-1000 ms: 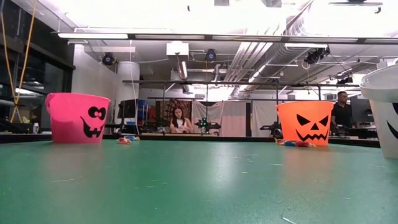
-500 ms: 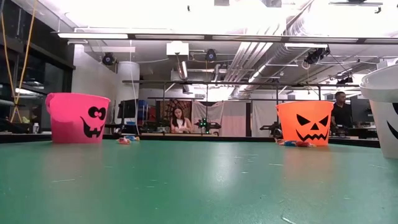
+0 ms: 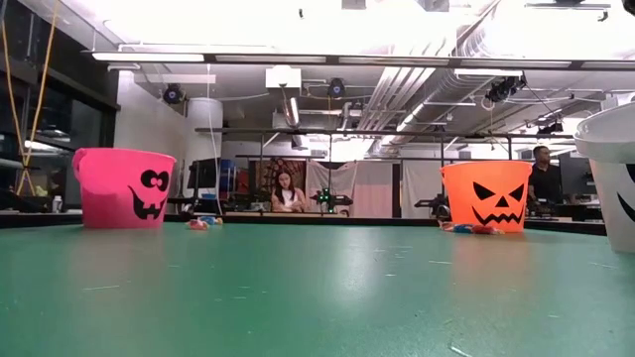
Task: Sort candy by brand, put in halloween buckets
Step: Put the blue gummy into the white bucket, then put the green candy into the orange bucket
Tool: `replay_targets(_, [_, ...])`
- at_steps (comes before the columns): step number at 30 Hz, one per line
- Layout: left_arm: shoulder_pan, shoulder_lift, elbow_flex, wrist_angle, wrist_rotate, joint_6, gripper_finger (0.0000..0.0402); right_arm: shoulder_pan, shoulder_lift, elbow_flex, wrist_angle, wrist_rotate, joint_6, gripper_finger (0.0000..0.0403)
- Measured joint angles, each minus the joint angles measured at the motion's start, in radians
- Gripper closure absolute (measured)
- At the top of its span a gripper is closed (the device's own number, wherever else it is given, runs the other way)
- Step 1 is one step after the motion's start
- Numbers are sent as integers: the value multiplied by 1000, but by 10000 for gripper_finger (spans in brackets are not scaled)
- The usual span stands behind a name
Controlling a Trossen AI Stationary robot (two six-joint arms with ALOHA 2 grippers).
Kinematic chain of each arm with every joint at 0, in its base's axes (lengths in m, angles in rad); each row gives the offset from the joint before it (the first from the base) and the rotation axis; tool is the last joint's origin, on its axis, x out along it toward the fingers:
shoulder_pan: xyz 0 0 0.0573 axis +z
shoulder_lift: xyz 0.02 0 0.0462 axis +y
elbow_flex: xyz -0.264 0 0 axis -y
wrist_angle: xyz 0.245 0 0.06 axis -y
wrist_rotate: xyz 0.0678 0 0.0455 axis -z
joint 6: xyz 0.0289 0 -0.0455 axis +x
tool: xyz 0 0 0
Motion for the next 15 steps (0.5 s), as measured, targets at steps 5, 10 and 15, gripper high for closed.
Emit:
replay_targets(5, [0,-96,0,-134,5,24,204,-21,-2,58,-3,63,-12,227])
replay_targets(10, [3,-134,1,-424,-49,-116,204,-21,0,144,15,442,-41,199])
replay_targets(15, [-10,-10,-2,-786,127,-470,204,-50,0,189,76,679,-174,197])
